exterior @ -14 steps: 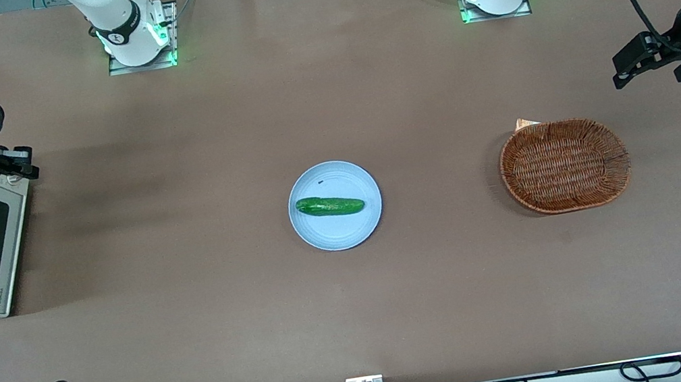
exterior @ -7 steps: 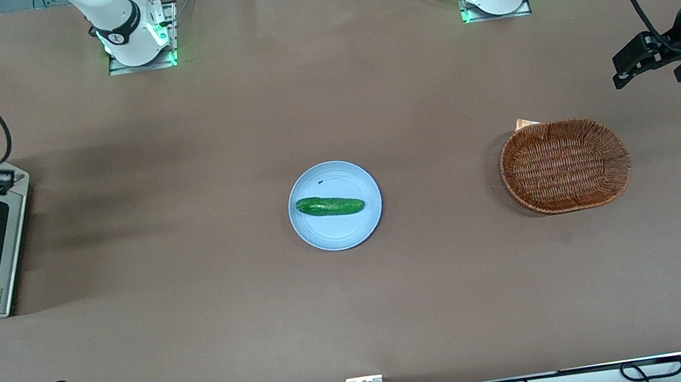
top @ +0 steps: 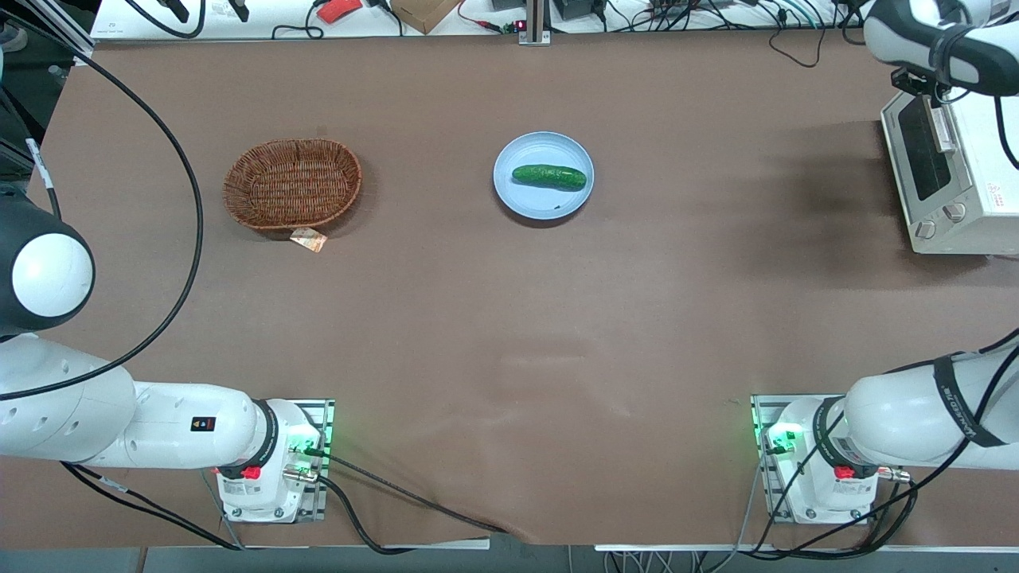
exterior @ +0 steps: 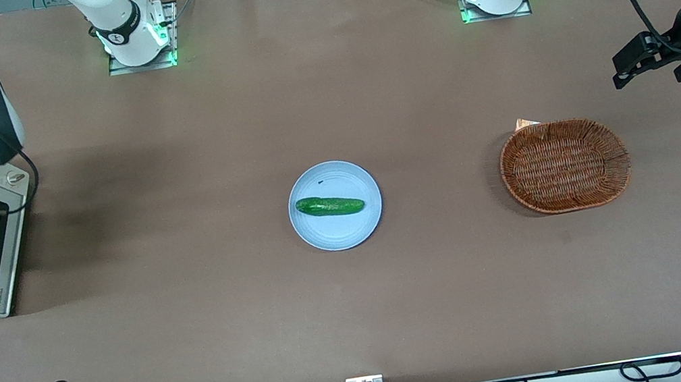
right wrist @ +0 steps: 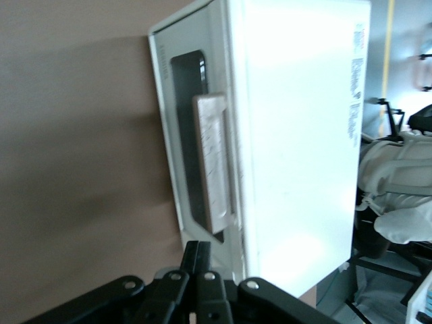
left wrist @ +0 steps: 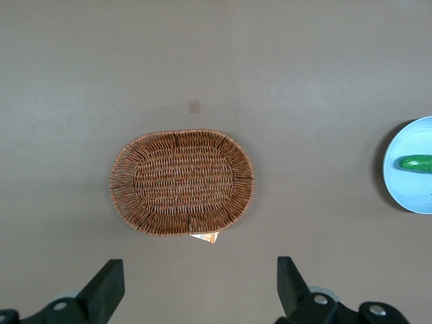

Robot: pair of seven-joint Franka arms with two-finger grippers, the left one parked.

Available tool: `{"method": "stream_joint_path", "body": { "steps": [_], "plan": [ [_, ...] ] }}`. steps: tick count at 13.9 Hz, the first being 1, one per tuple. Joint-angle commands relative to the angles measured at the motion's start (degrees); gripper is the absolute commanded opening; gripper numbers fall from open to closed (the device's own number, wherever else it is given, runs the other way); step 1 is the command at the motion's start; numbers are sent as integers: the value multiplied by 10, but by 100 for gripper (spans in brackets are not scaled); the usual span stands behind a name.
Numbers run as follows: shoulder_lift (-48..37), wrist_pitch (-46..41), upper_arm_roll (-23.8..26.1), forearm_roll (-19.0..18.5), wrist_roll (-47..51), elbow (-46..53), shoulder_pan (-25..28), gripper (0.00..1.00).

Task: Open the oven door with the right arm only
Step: 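Move the right gripper down to the toaster oven's door handle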

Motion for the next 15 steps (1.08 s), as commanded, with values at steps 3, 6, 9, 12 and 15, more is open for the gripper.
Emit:
{"method": "stream_joint_path", "body": {
  "steps": [3, 6, 9, 12, 15],
  "plan": [
    [36, 55, 3, -70, 69, -5, -23, 0],
    [50, 59, 3, -99, 64, -5, -24, 0],
    [59, 66, 3, -122, 62, -6, -31, 0],
    [59, 67, 3, -123, 60, -9, -36, 0],
    [58, 67, 3, -138, 35, -26, -37, 0]
  ]
}}
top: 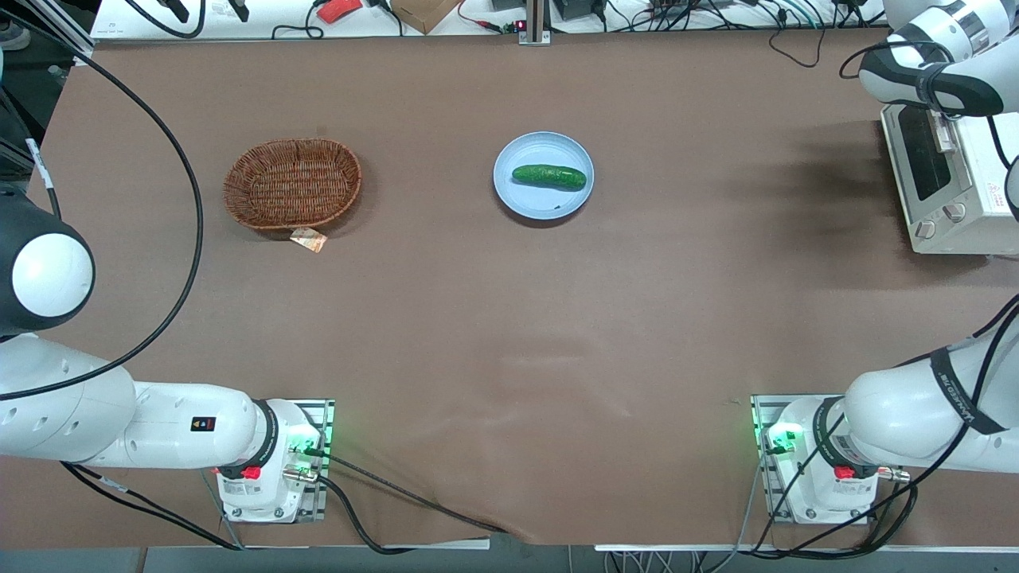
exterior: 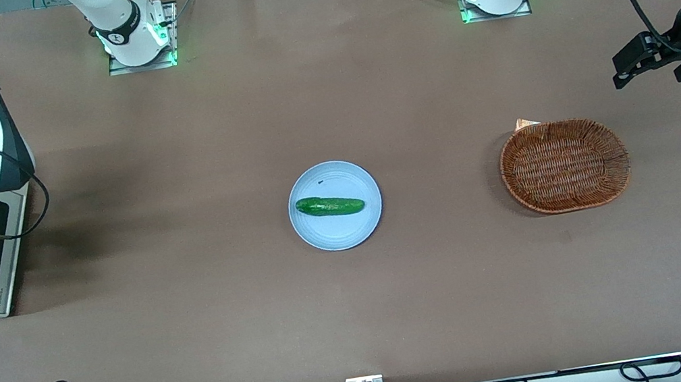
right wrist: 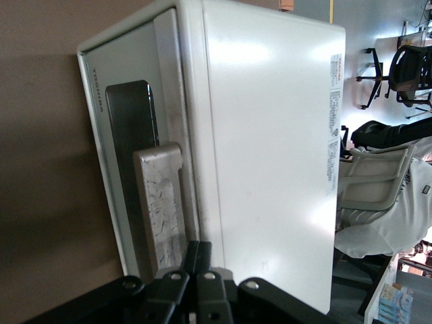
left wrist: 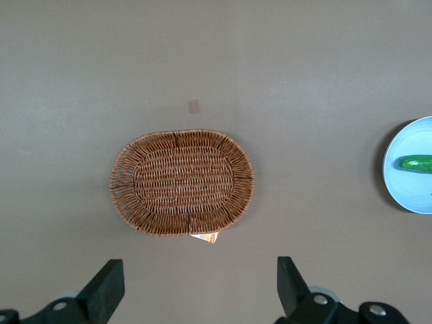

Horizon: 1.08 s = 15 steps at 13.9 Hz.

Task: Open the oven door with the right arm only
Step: 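Move the right gripper down to the toaster oven's door handle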

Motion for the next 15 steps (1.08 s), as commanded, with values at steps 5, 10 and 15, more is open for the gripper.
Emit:
{"method": "stream_joint_path", "body": {
  "steps": [5, 10, 15],
  "plan": [
    [-4, 10, -3, -20, -86, -24, -10, 0],
    [6, 29, -8, -19, -77, -24, -10, 0],
    [17, 71, -7, -10, -28, -30, -10, 0]
  ]
}}
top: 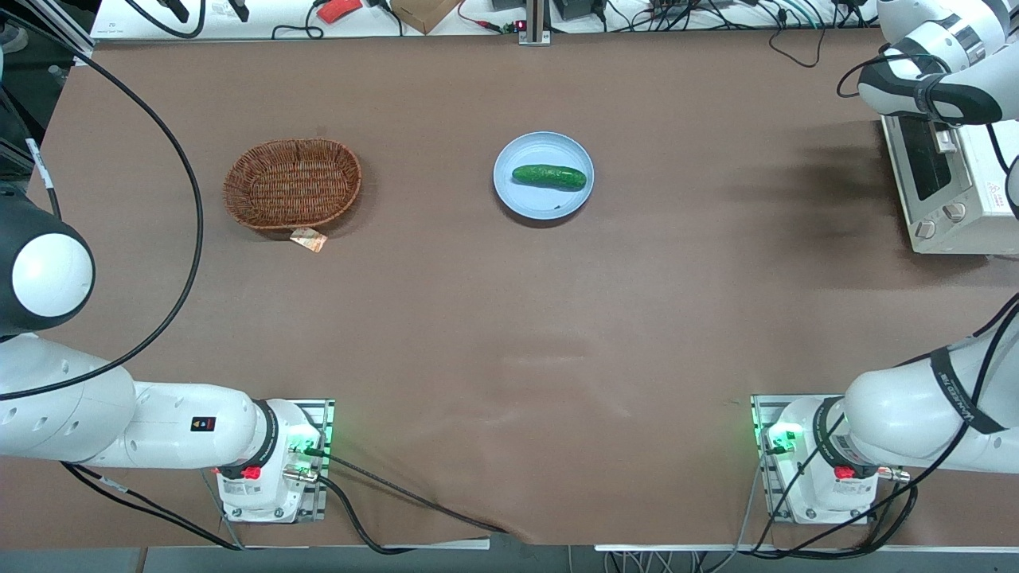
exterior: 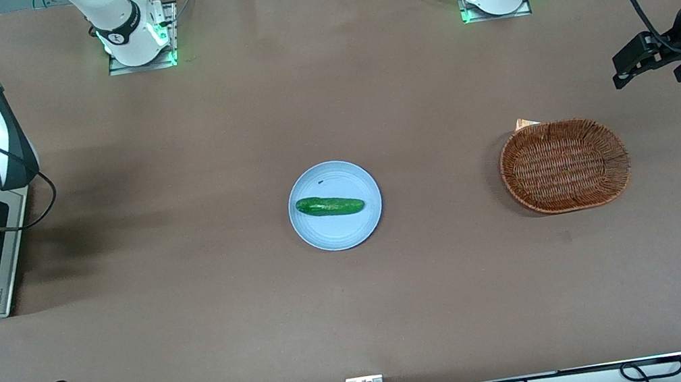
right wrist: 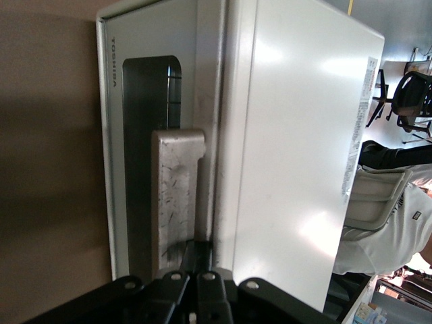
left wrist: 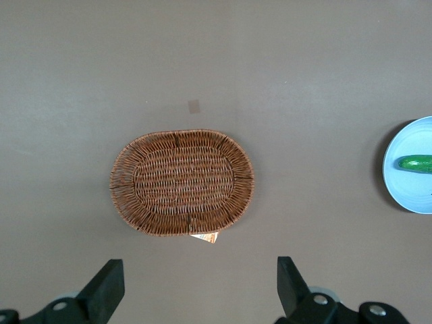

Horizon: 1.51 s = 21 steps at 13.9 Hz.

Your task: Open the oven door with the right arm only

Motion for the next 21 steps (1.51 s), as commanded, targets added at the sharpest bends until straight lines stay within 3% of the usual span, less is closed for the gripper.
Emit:
{"method": "stream_joint_path", "body": {
  "steps": [1, 13, 21],
  "plan": [
    [14, 60, -3, -2, 31, -15, -6, 0],
    [28, 103, -2, 67, 34, -23, -1, 0],
    [49, 135, -1, 85, 35, -33, 0, 0]
  ]
}}
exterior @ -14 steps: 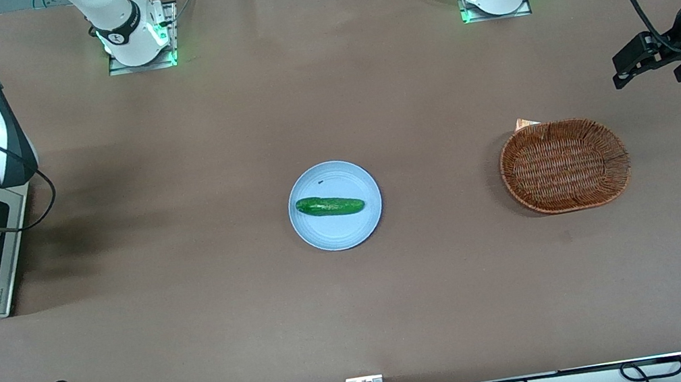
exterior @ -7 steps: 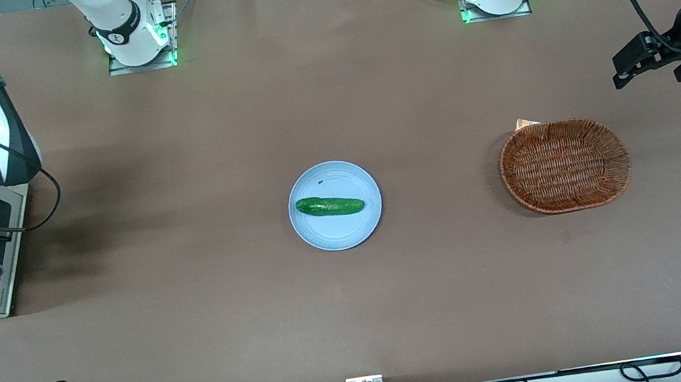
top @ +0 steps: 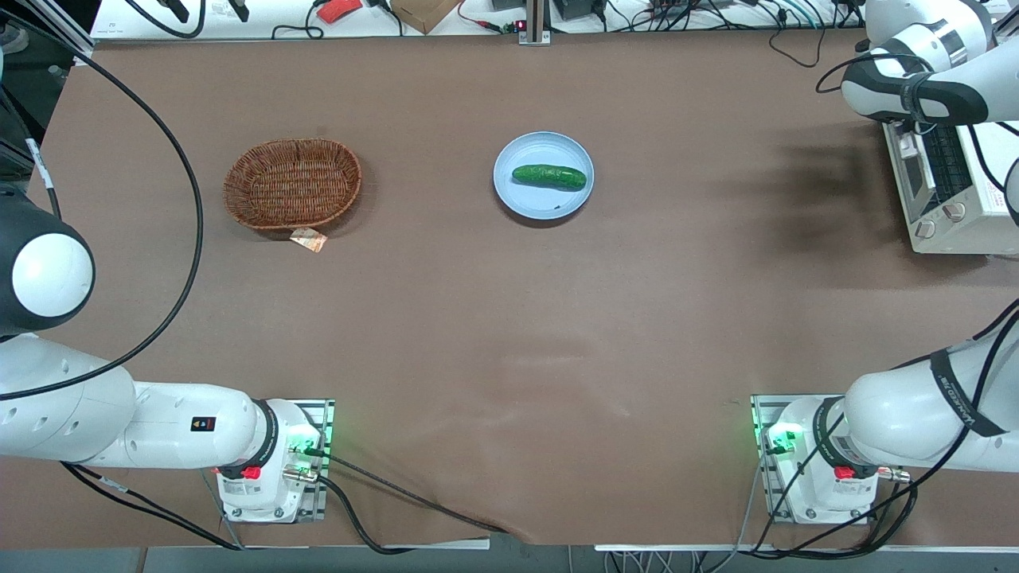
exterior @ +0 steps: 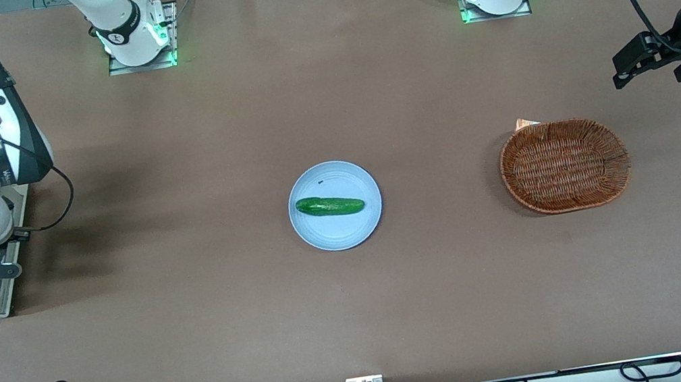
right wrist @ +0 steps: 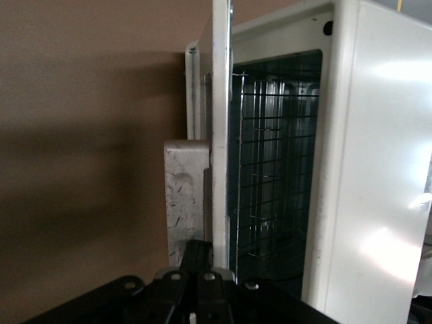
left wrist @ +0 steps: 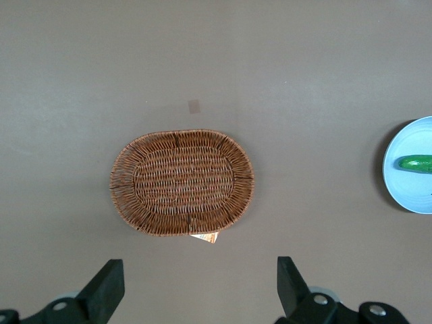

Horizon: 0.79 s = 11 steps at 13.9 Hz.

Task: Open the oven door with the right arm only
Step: 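Pull the handle outward and down with the right gripper, swinging the door open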

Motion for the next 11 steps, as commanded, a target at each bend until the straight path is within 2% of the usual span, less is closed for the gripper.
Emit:
{"method": "stream_joint_path", "body": {
  "steps": [1, 5, 7, 11],
  "plan": [
    [64, 80, -12, 7, 17, -6, -19, 0],
    [73, 87, -11, 14, 16, -6, -18, 0],
    [80, 94, -11, 30, 16, -6, -18, 0],
    [89, 101, -11, 32, 9, -6, -19, 0]
  ]
}}
